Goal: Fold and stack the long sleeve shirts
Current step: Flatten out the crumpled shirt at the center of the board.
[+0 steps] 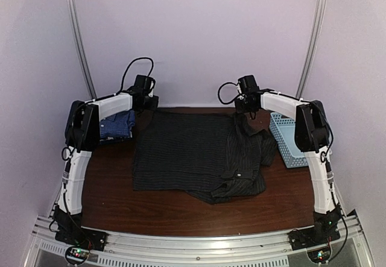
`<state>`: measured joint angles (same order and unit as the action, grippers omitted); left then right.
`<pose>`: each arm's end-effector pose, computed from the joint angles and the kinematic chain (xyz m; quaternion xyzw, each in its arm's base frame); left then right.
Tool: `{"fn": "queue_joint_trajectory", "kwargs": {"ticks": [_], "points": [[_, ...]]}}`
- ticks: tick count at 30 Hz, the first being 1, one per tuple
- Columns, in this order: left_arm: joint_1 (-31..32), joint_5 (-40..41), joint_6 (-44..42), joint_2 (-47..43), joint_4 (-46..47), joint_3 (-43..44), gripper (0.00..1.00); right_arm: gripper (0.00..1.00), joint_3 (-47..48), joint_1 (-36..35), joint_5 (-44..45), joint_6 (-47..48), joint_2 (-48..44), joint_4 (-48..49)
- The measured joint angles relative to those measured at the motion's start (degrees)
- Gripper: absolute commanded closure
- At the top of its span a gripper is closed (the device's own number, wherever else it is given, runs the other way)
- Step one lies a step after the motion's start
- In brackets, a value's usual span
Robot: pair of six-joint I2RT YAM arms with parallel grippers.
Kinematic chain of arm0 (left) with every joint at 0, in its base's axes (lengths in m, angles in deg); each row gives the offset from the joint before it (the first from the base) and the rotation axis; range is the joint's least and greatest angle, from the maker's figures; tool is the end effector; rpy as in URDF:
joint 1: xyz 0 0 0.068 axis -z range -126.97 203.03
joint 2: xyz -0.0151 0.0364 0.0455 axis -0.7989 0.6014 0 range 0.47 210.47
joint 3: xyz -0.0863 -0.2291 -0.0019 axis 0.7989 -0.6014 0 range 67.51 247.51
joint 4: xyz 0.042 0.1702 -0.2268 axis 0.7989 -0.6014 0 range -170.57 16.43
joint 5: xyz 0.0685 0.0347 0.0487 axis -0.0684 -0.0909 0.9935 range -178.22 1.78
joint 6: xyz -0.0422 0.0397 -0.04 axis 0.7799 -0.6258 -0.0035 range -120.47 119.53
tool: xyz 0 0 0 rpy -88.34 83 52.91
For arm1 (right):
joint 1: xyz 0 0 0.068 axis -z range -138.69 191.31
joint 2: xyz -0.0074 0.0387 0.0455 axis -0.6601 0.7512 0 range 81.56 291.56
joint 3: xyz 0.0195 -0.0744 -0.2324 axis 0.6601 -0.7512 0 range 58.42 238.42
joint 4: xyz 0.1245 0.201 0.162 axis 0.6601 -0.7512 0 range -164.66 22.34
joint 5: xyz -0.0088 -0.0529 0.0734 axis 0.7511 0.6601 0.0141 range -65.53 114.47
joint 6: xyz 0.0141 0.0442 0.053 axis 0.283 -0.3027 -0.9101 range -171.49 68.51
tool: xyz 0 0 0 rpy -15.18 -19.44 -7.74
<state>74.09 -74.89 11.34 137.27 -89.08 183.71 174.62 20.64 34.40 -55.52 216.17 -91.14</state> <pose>0.5385 -0.1930 0.1583 0.0190 0.8868 -0.0281 0.4610 0.5265 0.1881 0.1647 -0.0967 0.9053 0.0097 0.4136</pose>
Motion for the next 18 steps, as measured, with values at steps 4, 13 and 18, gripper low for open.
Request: {"fn": "queue_joint_trajectory", "kwargs": {"ticks": [4,13,18], "points": [[-2.56,2.95,-0.11,2.91,-2.38,6.27,0.47,0.34,7.08,1.44,5.38,-0.02,3.26,-2.60],[-4.39,-1.97,2.08,-5.14,-2.47,-5.27,0.38,0.19,-1.53,2.62,5.73,-0.68,-5.90,-4.11],[-3.34,-12.28,5.40,-20.06,2.56,-27.02,0.36,0.23,-23.10,1.92,-1.49,-2.16,-22.91,-1.18]]}}
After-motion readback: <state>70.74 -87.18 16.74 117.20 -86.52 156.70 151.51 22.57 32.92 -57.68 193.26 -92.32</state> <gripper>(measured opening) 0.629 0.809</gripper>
